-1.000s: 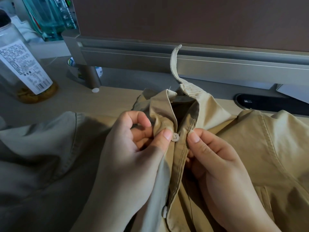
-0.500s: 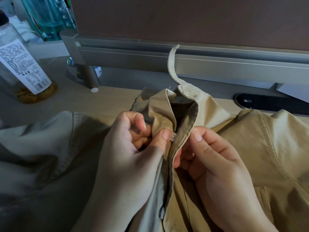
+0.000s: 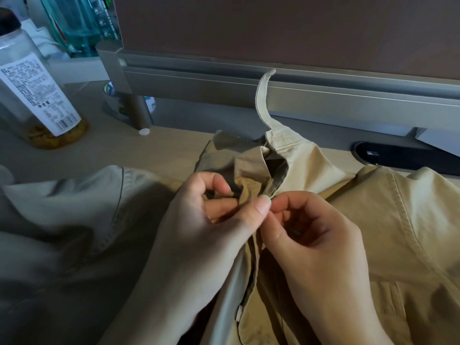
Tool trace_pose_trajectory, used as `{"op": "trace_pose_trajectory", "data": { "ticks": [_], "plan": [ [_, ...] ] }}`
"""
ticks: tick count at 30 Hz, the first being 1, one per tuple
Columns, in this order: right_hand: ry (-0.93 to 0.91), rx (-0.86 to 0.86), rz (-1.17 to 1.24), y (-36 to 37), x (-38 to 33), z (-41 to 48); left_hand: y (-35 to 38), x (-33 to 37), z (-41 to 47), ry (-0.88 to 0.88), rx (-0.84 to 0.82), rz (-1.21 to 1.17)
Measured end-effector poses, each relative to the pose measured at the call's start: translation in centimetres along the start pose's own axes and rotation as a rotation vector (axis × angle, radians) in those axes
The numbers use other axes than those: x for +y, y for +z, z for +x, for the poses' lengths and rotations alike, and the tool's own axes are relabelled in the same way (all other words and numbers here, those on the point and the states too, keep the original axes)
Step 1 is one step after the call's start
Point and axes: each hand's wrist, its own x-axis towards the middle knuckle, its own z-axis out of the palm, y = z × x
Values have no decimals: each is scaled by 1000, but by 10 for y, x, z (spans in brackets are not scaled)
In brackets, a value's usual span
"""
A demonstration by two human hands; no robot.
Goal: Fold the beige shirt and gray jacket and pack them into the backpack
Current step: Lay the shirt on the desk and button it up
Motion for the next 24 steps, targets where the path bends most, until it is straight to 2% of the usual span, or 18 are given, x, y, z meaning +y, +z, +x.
{"op": "trace_pose_trajectory", "data": {
  "ticks": [3, 11, 17, 24],
  "plan": [
    [-26, 36, -34, 1, 0, -1, -2, 4, -2, -19, -81, -41],
    [6, -41, 201, -1, 0, -1, 3, -1, -4, 174, 49, 123],
    [-10, -54, 156, 0, 1, -1, 7, -7, -2, 240, 58, 113],
    [132, -37, 247, 2, 4, 3, 3, -10, 0, 261, 50, 162]
  ]
}}
